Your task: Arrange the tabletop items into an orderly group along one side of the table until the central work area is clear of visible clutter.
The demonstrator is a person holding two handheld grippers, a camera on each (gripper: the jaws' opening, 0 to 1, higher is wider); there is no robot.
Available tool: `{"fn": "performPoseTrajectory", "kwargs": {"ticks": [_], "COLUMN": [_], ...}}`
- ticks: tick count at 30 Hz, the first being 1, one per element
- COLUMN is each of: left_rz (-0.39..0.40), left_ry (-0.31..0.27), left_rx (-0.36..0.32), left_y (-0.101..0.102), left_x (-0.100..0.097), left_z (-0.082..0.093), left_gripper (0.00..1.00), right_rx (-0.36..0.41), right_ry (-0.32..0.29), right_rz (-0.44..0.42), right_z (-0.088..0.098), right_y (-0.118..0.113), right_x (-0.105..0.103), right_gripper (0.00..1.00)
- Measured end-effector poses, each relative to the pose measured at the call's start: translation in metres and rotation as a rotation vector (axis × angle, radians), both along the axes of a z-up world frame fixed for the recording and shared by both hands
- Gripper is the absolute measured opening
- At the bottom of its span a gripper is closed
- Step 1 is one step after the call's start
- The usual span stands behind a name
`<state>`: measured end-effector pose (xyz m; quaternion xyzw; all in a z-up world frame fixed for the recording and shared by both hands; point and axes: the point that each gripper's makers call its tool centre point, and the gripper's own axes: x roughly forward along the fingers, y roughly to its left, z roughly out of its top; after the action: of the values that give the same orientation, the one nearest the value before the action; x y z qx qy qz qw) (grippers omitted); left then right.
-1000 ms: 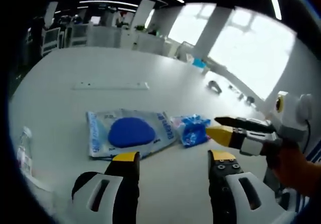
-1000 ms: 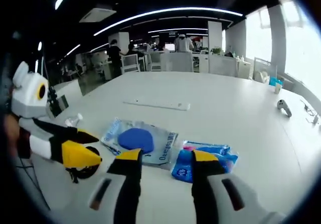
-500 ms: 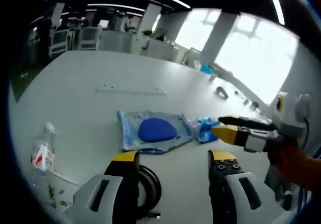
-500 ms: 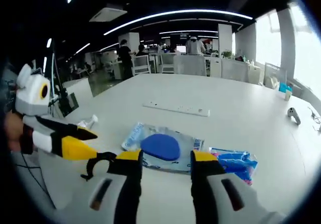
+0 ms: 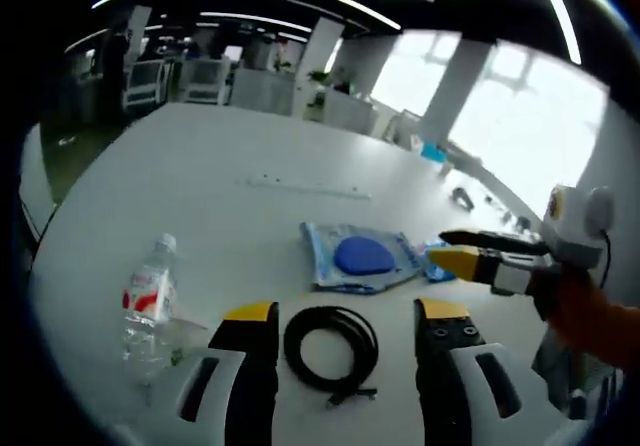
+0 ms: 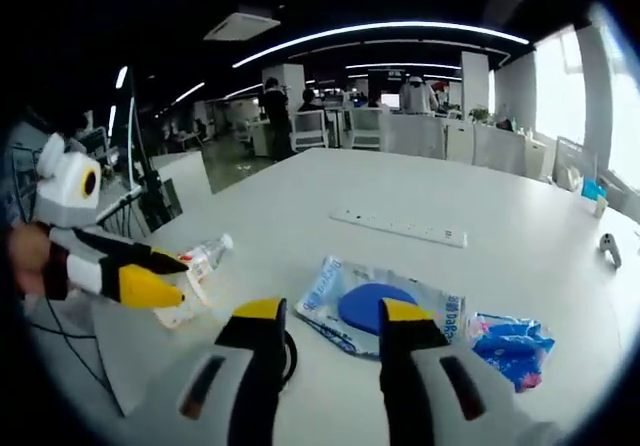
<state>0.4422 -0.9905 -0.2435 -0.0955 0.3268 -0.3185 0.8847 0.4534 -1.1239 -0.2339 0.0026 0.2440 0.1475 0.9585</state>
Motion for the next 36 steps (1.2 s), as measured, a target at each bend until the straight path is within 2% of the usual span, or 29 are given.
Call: {"fn": "performPoseTrajectory", "kwargs": {"ticks": [5, 12, 20, 26, 36], "left_rz": [0.049, 0.091, 0.120, 0.145, 0.183], "left_ry": [0.005, 0.001, -0.002, 0.010, 0.036], "left_rx": [0.014, 0.018, 0.013, 0.020, 0.029], "left_y": [0.038, 0.072, 0.099, 0.122, 0.149], "left_x": [0.003, 0.008, 0.010, 0.006, 0.001], "left_z": [-0.003, 0.000, 0.000, -0.009, -0.025], "left_gripper": [0.50, 0.51, 0.51, 0.50, 0.50], "right_rx": [0.009, 0.017, 0.016, 0.041, 0.042], "right_ry": [-0.009, -0.009, -0.004, -0.007, 0.041], "right_rz": [0.037, 0.117, 0.188, 0.270, 0.367], "right_z": [0.005, 0.006, 0.007, 0.008, -0.007], "right_y": [0.024, 0.069, 0.104, 0.131, 0.163], "right_x": [0.009, 0.020, 0.028, 0.031, 0.035], "right_gripper": [0.35, 0.35, 0.35, 0.34, 0.35]}}
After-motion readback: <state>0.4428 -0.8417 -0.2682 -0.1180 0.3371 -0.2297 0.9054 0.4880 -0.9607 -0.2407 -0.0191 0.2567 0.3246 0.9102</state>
